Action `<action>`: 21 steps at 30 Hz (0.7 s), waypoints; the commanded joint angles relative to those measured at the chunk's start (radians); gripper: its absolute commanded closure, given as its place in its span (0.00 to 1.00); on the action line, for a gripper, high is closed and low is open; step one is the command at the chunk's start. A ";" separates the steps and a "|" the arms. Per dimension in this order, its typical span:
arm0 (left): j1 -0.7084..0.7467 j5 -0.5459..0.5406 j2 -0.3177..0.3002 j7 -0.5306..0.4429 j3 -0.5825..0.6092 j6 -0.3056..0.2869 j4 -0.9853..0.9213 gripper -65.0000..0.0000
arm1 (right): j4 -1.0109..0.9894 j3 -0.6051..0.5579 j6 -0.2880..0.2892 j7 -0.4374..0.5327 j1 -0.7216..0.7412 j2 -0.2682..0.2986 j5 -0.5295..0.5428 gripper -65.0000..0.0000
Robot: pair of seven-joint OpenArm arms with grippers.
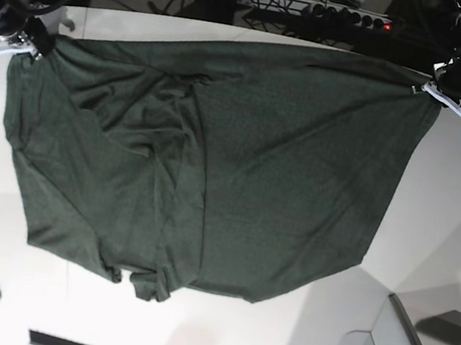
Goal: Layout the t-shirt on the table in an organized manner, then fold the t-shirt properly
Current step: 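Lift the shirt with both grippers and swing it up off the table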
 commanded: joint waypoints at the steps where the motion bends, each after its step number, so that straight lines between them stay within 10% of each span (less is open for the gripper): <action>1: 0.007 -0.002 -0.012 -0.006 -0.005 -0.005 0.019 1.00 | 0.044 0.002 0.001 -0.002 -0.004 0.012 0.011 1.00; 11: 0.018 -0.002 -0.015 -0.003 0.001 0.000 0.053 1.00 | 0.246 -0.006 -0.108 -0.123 0.009 0.015 0.003 0.99; 21: -0.245 -0.002 -0.161 0.005 0.268 0.078 -0.086 1.00 | 0.053 -0.176 -0.219 -0.080 0.248 0.113 -0.040 0.99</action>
